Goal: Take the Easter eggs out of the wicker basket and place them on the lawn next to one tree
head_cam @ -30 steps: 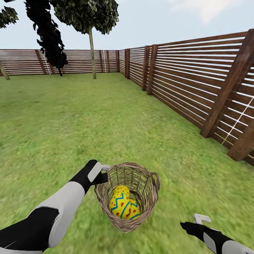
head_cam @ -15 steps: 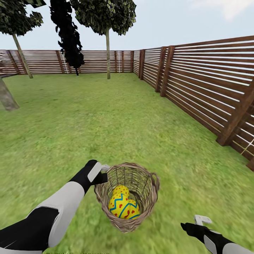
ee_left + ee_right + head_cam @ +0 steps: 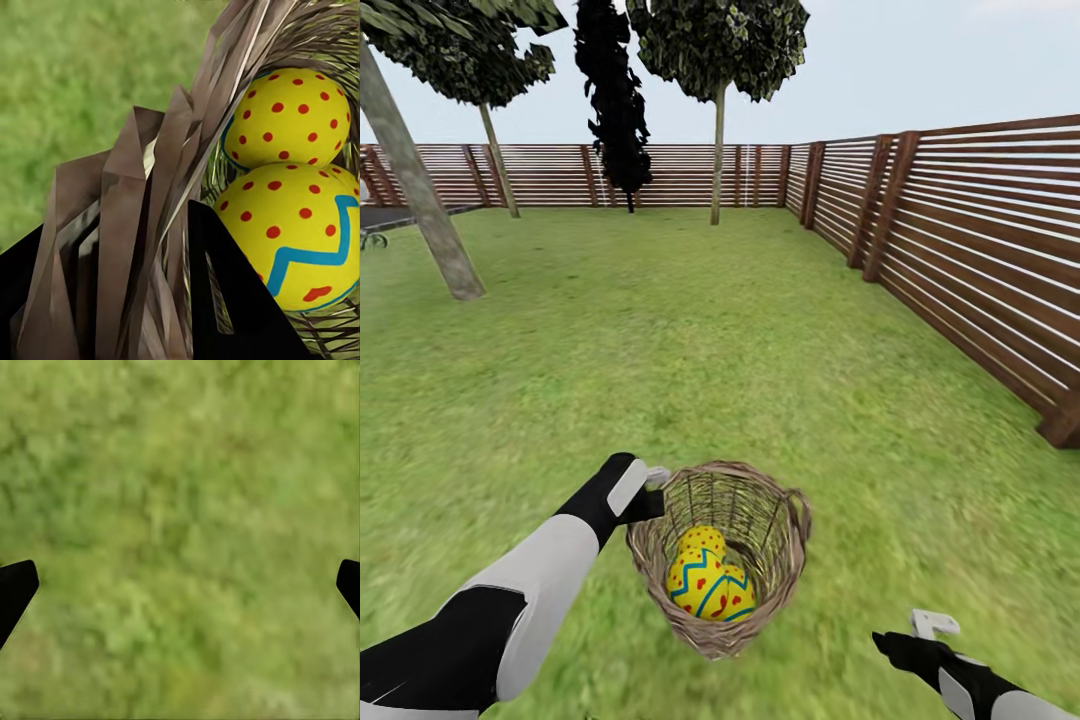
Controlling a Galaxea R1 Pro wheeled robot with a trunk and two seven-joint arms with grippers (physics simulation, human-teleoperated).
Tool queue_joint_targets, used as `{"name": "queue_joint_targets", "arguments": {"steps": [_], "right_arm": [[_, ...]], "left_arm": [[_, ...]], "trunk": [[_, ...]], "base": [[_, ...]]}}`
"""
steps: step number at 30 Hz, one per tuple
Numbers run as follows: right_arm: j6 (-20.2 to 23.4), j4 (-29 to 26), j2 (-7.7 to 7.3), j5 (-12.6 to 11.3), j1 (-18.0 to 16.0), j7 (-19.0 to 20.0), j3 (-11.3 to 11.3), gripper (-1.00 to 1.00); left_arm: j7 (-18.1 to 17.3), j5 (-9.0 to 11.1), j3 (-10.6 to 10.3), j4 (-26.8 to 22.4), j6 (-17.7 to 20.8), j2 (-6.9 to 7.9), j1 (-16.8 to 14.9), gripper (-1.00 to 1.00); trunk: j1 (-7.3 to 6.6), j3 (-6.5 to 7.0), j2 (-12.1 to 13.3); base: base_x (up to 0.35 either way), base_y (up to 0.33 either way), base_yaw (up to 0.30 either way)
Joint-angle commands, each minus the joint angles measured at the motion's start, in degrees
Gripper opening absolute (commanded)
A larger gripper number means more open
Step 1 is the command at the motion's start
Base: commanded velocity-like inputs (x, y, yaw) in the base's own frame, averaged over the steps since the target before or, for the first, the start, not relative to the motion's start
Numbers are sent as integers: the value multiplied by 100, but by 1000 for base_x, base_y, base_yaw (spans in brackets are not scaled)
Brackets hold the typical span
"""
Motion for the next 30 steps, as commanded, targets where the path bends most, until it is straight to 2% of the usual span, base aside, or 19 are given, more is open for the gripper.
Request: {"name": "queue_joint_targets", "arguments": {"steps": [1, 30], "right_arm": [[-62, 5, -1, 60, 7, 18, -48, 100], [-91, 3, 6, 61, 18, 18, -48, 100]], "left_arm": [[47, 115, -31, -5, -7, 3, -4, -100], [47, 115, -23, -5, -1, 20, -4, -100]], "trunk": [[-23, 14, 39], [-660, 534, 1202]], "base": [[0, 0, 293], [0, 0, 255]]}}
